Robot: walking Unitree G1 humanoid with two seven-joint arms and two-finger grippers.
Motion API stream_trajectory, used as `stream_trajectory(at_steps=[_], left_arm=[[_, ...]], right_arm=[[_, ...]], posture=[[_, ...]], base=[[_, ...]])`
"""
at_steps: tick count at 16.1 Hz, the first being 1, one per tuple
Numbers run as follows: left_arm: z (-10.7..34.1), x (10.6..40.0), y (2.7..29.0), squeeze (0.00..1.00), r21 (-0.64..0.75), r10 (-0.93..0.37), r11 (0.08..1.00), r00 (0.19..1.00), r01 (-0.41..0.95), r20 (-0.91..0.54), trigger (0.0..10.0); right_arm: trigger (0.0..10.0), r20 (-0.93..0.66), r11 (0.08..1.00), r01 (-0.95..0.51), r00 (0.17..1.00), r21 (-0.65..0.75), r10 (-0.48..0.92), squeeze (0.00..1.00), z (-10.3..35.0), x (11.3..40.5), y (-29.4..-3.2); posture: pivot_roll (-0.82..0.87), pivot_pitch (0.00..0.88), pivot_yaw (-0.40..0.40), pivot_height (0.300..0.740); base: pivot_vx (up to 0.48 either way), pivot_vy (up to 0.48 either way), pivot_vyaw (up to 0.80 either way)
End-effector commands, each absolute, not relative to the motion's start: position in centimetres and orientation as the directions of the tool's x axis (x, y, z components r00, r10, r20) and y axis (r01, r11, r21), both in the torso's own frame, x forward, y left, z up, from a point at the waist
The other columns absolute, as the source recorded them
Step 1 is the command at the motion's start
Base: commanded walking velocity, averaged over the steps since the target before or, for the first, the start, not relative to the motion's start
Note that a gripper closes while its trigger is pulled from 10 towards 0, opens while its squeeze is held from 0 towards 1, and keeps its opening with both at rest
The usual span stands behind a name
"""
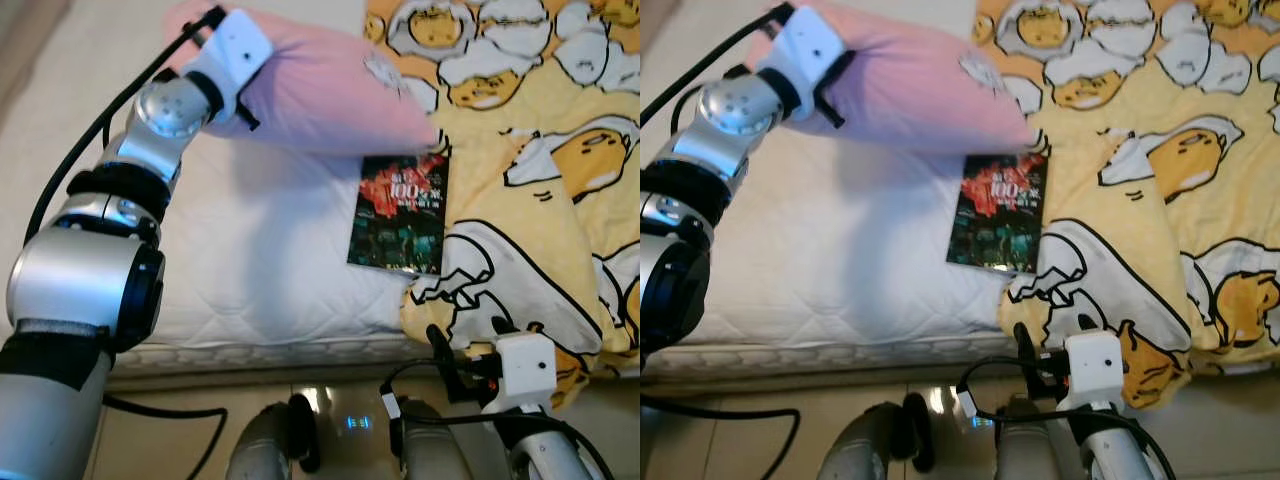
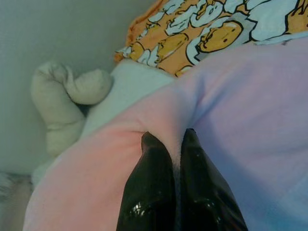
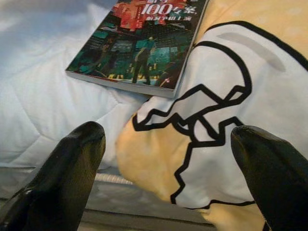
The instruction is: Clean up the room
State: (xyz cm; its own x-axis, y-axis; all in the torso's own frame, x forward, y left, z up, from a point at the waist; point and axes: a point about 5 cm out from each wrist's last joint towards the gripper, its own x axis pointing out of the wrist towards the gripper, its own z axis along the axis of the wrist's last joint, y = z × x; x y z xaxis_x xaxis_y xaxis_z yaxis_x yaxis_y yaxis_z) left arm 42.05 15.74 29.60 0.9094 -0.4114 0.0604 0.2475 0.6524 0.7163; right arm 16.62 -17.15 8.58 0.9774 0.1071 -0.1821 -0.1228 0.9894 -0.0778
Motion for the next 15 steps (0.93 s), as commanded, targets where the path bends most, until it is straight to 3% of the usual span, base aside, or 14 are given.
stream_trajectory(at_steps=[1, 3, 5, 8, 11, 12, 13, 15], left_arm=[[30.8, 42.0, 16.5, 0.00, 0.732, -0.390, 0.646, 0.918, 0.216, 0.073, 0.0], [31.0, 41.9, 16.3, 0.00, 0.720, -0.419, 0.658, 0.902, 0.222, 0.105, 0.0], [33.0, 41.4, 15.6, 0.00, 0.923, -0.478, 0.376, 0.871, 0.086, 0.114, 0.0], [36.8, 40.4, 14.0, 0.00, 0.926, -0.591, 0.373, 0.785, 0.062, 0.185, 0.0], [40.3, 39.0, 12.1, 0.00, 0.768, -0.715, 0.589, 0.605, 0.251, 0.351, 0.0], [41.1, 38.9, 12.0, 0.00, 0.641, -0.718, 0.668, 0.556, 0.379, 0.419, 0.0], [41.1, 39.0, 12.2, 0.00, 0.572, -0.705, 0.699, 0.548, 0.430, 0.450, 0.0], [39.4, 40.3, 14.0, 0.00, 0.200, -0.590, 0.788, 0.620, 0.582, 0.517, 0.0]], right_arm=[[10.0, -0.187, 0.989, -0.123, 0.977, -0.078, 0.107, 0.00, 8.2, 16.5, -17.0], [10.0, -0.179, 0.989, -0.124, 0.978, -0.076, 0.109, 0.00, 8.2, 16.7, -16.9], [10.0, -0.175, 0.990, -0.123, 0.978, -0.073, 0.108, 0.00, 7.9, 17.0, -16.8], [10.0, -0.171, 0.991, -0.116, 0.980, -0.071, 0.103, 0.00, 7.5, 17.2, -16.7], [10.0, -0.160, 0.992, -0.105, 0.983, -0.072, 0.092, 0.00, 7.3, 17.5, -16.8], [10.0, -0.158, 0.992, -0.102, 0.983, -0.073, 0.090, 0.00, 7.3, 17.6, -16.8], [10.0, -0.157, 0.992, -0.102, 0.984, -0.075, 0.089, 0.00, 7.2, 17.6, -16.9], [10.0, -0.156, 0.992, -0.103, 0.984, -0.080, 0.089, 0.00, 7.2, 17.5, -16.9]], posture=[[-0.35, 0.126, 0.143, 0.727], [-0.35, 0.125, 0.144, 0.727], [-0.34, 0.115, 0.157, 0.727], [-0.34, 0.101, 0.171, 0.727], [-0.35, 0.088, 0.180, 0.727], [-0.36, 0.085, 0.181, 0.727], [-0.37, 0.082, 0.179, 0.727], [-0.38, 0.082, 0.181, 0.727]], base=[[0.000, 0.000, 0.00], [0.000, 0.000, 0.00], [0.000, 0.000, 0.00], [0.000, 0.000, 0.00], [0.000, 0.000, 0.00], [0.000, 0.000, 0.00], [0.000, 0.000, 0.00], [0.000, 0.000, 0.00]])
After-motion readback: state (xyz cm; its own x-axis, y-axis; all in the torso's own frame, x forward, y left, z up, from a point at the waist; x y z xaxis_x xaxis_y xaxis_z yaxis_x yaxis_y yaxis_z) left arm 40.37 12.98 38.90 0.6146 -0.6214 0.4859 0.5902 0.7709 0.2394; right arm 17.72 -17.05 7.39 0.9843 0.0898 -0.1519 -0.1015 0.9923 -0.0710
